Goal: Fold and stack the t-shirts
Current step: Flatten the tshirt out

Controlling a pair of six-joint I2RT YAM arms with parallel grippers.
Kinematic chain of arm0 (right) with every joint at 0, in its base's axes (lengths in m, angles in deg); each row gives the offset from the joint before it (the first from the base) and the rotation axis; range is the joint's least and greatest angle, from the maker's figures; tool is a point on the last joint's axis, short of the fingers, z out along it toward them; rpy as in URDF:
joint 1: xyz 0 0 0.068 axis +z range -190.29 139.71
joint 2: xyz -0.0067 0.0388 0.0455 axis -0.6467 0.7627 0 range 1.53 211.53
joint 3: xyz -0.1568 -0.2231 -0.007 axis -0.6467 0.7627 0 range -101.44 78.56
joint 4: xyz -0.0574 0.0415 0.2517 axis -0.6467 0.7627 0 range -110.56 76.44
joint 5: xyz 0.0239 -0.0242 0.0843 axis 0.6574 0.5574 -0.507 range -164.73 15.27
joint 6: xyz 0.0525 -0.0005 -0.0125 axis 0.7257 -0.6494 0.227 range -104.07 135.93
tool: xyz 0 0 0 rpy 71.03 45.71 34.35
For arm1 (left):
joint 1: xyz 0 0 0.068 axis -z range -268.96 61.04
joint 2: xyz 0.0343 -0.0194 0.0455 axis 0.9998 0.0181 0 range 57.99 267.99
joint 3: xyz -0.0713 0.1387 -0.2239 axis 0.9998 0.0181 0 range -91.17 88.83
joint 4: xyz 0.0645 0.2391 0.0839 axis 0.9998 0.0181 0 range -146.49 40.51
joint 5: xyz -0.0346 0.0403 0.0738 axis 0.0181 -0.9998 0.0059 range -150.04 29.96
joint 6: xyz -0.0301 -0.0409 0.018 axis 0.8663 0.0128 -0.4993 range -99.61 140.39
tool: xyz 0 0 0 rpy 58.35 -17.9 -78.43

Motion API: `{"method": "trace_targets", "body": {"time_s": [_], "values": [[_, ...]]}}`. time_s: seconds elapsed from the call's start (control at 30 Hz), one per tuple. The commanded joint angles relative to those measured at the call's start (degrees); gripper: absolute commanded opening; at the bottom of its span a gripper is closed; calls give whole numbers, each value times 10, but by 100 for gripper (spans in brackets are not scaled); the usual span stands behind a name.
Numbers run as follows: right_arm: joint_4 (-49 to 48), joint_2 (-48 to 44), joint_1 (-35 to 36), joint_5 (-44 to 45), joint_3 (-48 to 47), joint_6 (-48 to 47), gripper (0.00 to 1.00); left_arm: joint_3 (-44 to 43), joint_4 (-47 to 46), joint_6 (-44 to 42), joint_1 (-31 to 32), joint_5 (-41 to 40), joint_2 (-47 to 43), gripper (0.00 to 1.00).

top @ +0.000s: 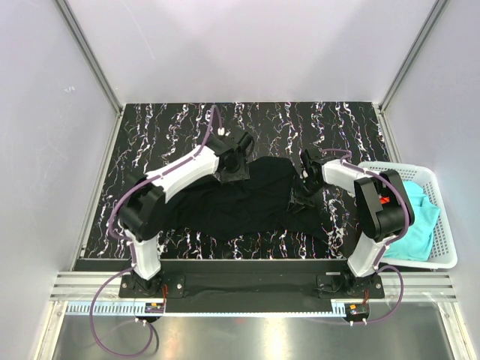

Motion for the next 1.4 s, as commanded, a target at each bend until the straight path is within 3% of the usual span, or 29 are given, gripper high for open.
{"method": "trace_targets", "body": {"time_s": [0.0,0.13,0.33,0.4,0.43,0.53,0.63,0.77,0.8,1.0,1.13,1.3,1.33,1.37], "values": [[-16,12,-2,-7,-29,6,36,13,-27,-36,-3,48,-43,56],[-16,5,-2,-18,-46,9,37,44,-54,-42,-3,93,-35,68],[-17,-1,-2,-30,-55,24,37,45,-64,-64,-3,111,9,65],[-19,-2,-2,-33,-52,28,37,35,-65,-69,-4,113,28,60],[-20,-1,-2,-33,-50,30,37,31,-65,-73,-3,116,33,51],[-24,7,-2,-34,-48,35,36,29,-65,-79,-4,117,33,39],[-28,27,-2,-30,-57,39,36,40,-66,-89,-4,109,21,32],[-30,51,-2,-33,-77,43,35,60,-63,-97,-8,98,-5,0],[-30,53,-2,-33,-80,43,35,65,-62,-98,-8,92,-16,0],[-31,72,-2,-25,-88,41,34,138,-47,-80,-6,84,-181,0],[-30,76,-2,-20,-92,35,34,248,-7,-36,-8,77,-338,0],[-30,79,-2,-15,-96,27,34,384,37,69,-7,93,-600,0],[-31,78,-2,-16,-97,25,34,421,52,82,-8,105,-633,2],[-31,78,-2,-15,-96,21,34,436,67,97,-8,124,-668,15]]}}
